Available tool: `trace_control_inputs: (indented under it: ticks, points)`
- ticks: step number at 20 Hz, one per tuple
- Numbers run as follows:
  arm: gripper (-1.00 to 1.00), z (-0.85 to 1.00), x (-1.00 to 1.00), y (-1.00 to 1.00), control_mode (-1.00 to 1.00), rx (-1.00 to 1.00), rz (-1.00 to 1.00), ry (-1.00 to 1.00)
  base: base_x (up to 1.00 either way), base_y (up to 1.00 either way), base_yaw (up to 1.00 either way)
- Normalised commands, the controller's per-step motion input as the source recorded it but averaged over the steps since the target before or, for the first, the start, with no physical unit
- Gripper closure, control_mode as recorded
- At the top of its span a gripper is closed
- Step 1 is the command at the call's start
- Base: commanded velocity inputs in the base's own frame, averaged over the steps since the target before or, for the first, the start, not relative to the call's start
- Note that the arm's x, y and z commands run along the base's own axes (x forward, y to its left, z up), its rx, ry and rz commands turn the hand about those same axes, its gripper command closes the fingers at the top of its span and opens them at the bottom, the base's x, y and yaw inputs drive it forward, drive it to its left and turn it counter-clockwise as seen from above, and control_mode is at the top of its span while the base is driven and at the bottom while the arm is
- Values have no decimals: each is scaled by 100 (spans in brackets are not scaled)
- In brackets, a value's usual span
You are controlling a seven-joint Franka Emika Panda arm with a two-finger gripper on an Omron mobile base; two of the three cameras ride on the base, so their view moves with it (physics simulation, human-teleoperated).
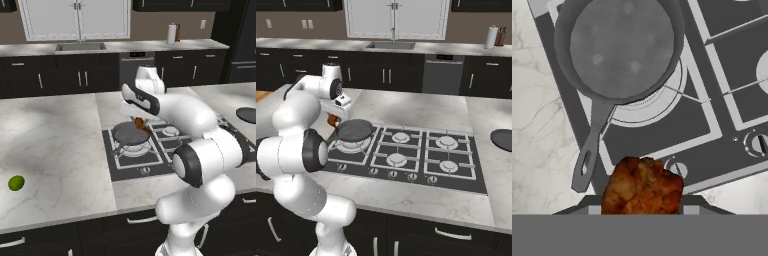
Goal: Place both pans onto different burners. Then place the lime and the chicken drumstick on different pans.
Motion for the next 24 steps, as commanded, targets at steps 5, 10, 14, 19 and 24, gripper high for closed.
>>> trace_control_inputs:
  ticks: [5, 10, 14, 19, 24]
  points:
    - [100, -8, 33, -12, -100, 0, 0, 0, 0, 0, 0]
    - [100, -23, 30, -7, -100, 0, 0, 0, 0, 0, 0]
    - [100, -36, 29, 0, -100, -3, 0, 0, 0, 0, 0]
    - [100, -35, 33, 0, -100, -4, 0, 0, 0, 0, 0]
    - [100, -30, 37, 0, -100, -2, 0, 0, 0, 0, 0]
